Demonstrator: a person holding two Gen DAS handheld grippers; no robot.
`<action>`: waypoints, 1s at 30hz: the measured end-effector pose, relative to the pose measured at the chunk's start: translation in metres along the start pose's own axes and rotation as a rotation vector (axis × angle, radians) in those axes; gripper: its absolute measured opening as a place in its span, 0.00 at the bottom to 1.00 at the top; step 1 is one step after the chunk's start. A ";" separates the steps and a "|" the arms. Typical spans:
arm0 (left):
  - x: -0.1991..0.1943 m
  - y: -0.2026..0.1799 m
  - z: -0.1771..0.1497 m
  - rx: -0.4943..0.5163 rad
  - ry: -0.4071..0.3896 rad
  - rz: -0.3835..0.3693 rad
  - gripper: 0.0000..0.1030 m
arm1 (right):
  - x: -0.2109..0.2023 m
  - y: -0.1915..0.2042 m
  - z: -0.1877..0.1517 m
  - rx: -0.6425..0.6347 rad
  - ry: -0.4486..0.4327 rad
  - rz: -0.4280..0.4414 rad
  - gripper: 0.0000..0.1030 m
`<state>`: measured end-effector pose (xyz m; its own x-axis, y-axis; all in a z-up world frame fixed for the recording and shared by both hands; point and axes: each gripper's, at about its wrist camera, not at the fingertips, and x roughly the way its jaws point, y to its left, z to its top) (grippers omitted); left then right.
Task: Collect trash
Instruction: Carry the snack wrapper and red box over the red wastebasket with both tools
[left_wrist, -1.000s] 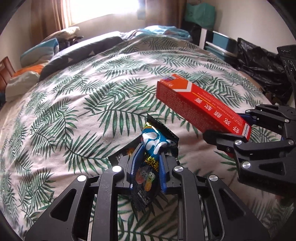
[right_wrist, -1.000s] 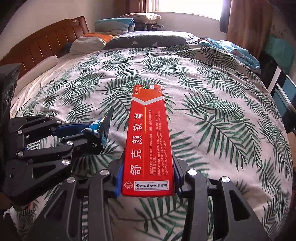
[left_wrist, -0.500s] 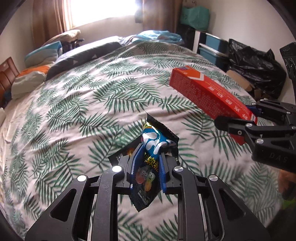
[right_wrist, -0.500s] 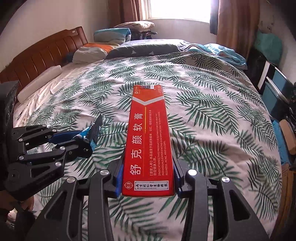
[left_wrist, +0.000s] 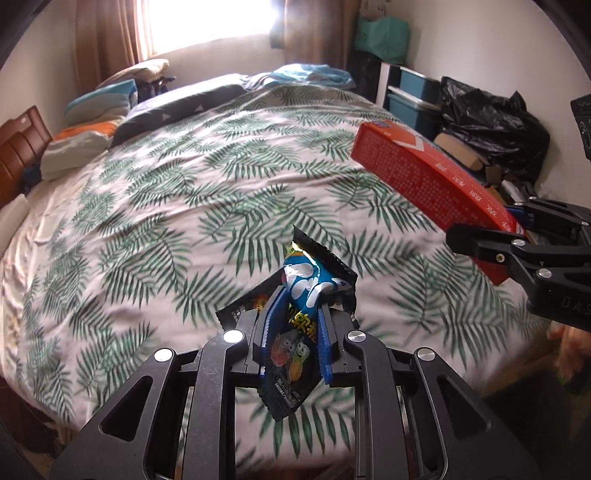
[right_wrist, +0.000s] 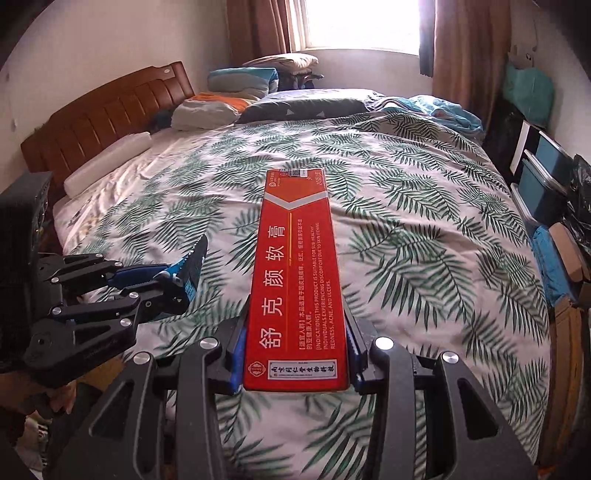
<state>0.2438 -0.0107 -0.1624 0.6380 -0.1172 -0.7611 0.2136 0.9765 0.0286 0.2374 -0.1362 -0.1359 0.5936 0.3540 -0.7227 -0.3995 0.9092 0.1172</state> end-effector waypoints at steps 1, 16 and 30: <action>-0.008 -0.001 -0.007 -0.003 0.002 0.000 0.19 | -0.007 0.005 -0.006 -0.006 -0.001 0.002 0.39; -0.098 -0.037 -0.115 0.042 0.019 0.002 0.19 | -0.099 0.061 -0.112 -0.032 -0.017 0.047 0.39; -0.073 -0.053 -0.250 0.021 0.203 -0.099 0.19 | -0.097 0.102 -0.223 -0.046 0.151 0.057 0.39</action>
<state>0.0015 -0.0085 -0.2706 0.4520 -0.1713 -0.8754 0.2842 0.9579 -0.0407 -0.0163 -0.1270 -0.2054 0.4588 0.3648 -0.8102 -0.4632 0.8763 0.1322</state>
